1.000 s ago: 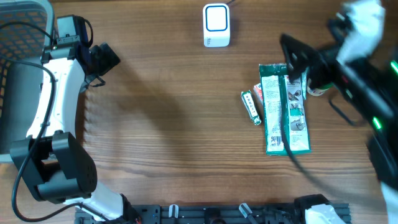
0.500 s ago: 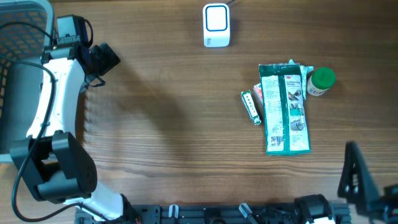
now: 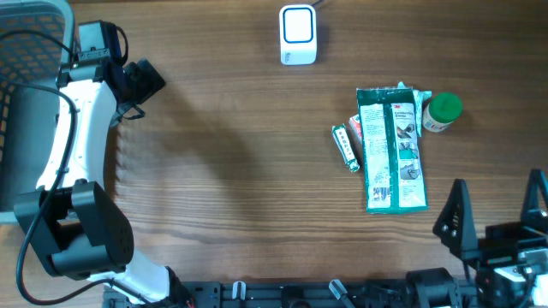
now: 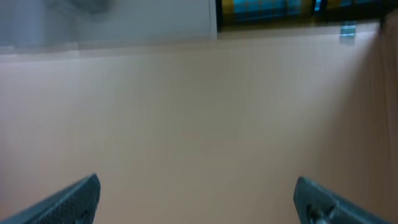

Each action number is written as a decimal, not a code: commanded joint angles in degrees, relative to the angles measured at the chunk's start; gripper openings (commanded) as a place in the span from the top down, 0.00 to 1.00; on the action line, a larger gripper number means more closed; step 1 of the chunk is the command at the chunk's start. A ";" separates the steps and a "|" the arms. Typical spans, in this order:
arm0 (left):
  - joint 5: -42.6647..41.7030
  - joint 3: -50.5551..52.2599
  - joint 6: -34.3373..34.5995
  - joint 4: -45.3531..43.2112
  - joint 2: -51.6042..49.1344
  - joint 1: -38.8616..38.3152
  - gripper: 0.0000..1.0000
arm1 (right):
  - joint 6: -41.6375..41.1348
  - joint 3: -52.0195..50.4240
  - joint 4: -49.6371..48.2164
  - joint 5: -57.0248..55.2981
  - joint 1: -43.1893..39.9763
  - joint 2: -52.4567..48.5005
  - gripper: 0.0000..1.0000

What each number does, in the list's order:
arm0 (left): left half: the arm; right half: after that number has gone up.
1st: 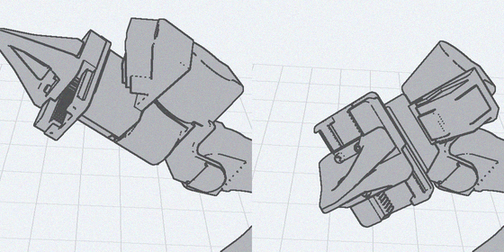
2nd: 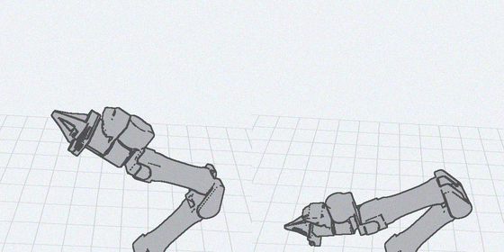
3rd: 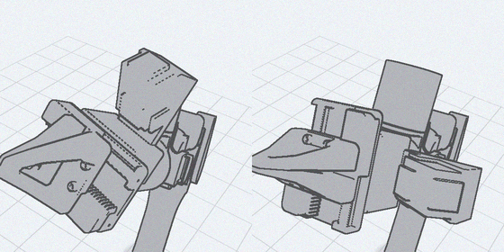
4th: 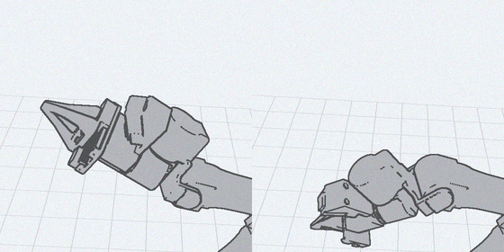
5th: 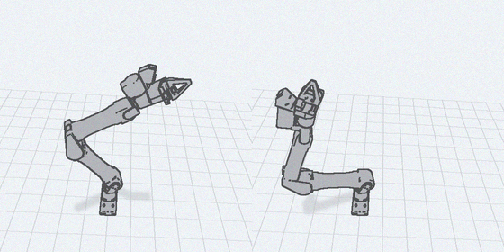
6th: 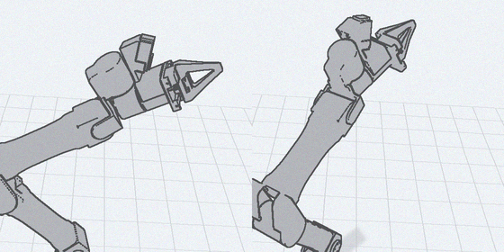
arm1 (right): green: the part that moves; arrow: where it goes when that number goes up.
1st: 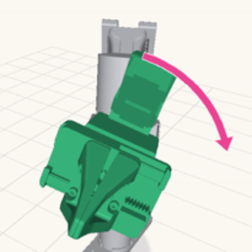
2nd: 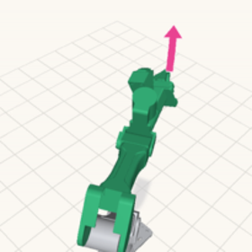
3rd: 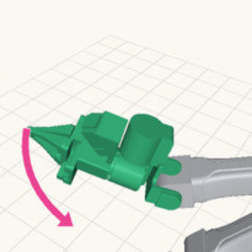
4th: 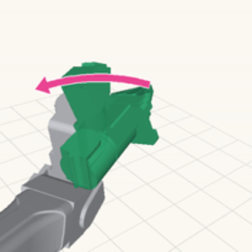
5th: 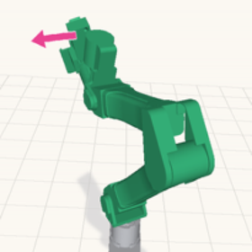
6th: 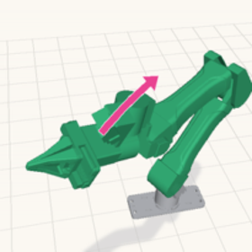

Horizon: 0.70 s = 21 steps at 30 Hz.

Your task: Scan the item barcode

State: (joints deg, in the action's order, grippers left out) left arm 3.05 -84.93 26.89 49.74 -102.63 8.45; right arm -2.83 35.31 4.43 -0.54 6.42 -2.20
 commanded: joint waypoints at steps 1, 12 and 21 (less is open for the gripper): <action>-0.04 -0.26 0.37 0.02 -0.02 0.83 0.00 | -3.74 -9.70 -11.54 -1.01 -0.39 1.99 0.00; -0.04 -0.26 0.37 0.02 -0.02 0.83 0.00 | -8.17 -32.37 -31.43 -1.01 -0.39 1.99 0.00; -0.04 -0.26 0.37 0.02 -0.02 0.83 0.00 | -8.70 -35.01 -19.04 -0.83 -0.39 2.01 0.00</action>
State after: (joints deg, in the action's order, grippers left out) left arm 3.07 -84.93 26.89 49.76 -102.63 8.45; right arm -10.70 0.38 -17.82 -0.56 6.42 -0.97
